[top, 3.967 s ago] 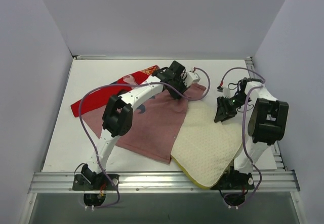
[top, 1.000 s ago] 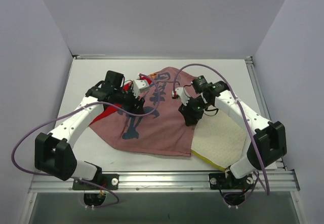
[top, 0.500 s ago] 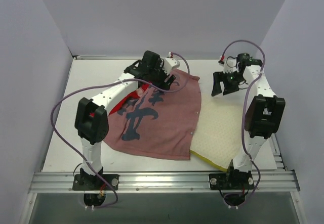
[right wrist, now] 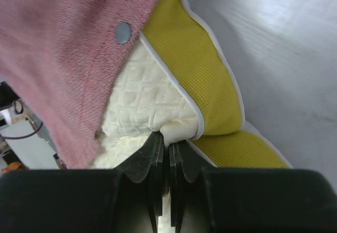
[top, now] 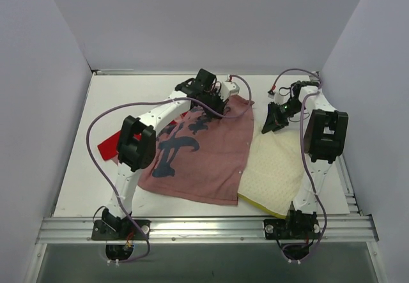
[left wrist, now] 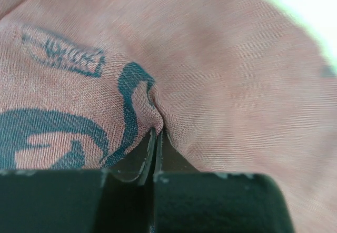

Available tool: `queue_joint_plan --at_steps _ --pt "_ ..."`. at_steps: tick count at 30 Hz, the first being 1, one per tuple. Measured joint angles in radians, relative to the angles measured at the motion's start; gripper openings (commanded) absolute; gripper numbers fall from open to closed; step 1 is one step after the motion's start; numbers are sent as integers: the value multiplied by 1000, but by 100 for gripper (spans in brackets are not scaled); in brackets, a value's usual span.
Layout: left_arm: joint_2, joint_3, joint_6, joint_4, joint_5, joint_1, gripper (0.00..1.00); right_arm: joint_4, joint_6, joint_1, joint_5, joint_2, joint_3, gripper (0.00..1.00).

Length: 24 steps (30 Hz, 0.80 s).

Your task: Put the pillow into the pillowcase

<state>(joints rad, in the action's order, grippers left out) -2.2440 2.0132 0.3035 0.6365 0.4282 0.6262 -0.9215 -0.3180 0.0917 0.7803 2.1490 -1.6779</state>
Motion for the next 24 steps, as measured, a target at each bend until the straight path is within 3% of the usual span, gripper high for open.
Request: queue_joint_plan --at_steps 1,2,3,5,7,8,10,11,12,13,18,24 --pt "10 0 1 7 43 0 11 -8 -3 0 25 0 0 0" --pt "21 0 3 15 87 1 40 -15 -6 0 50 -3 0 0" --pt "34 0 8 23 132 2 50 -20 -13 0 72 -10 3 0" --pt "67 0 -9 42 237 8 65 -22 -36 -2 122 -39 14 0" --pt "95 3 -18 53 290 16 73 -28 -65 -11 153 -84 23 0" --pt "106 11 -18 59 299 21 76 -32 -81 -19 159 -107 25 21" --pt "114 57 -21 69 288 18 80 -47 -105 -28 161 -150 29 52" --pt "105 95 -22 72 275 10 82 -54 -108 -32 158 -165 29 74" --pt "92 140 -22 72 258 -3 86 -60 -108 -33 152 -176 29 76" --pt "71 201 -21 77 232 -19 89 -62 -115 -30 141 -182 29 90" --pt "-117 511 12 44 139 -120 97 -63 -105 24 24 -180 28 100" --pt "-287 541 71 16 48 -171 97 -62 -127 58 -101 -142 19 100"
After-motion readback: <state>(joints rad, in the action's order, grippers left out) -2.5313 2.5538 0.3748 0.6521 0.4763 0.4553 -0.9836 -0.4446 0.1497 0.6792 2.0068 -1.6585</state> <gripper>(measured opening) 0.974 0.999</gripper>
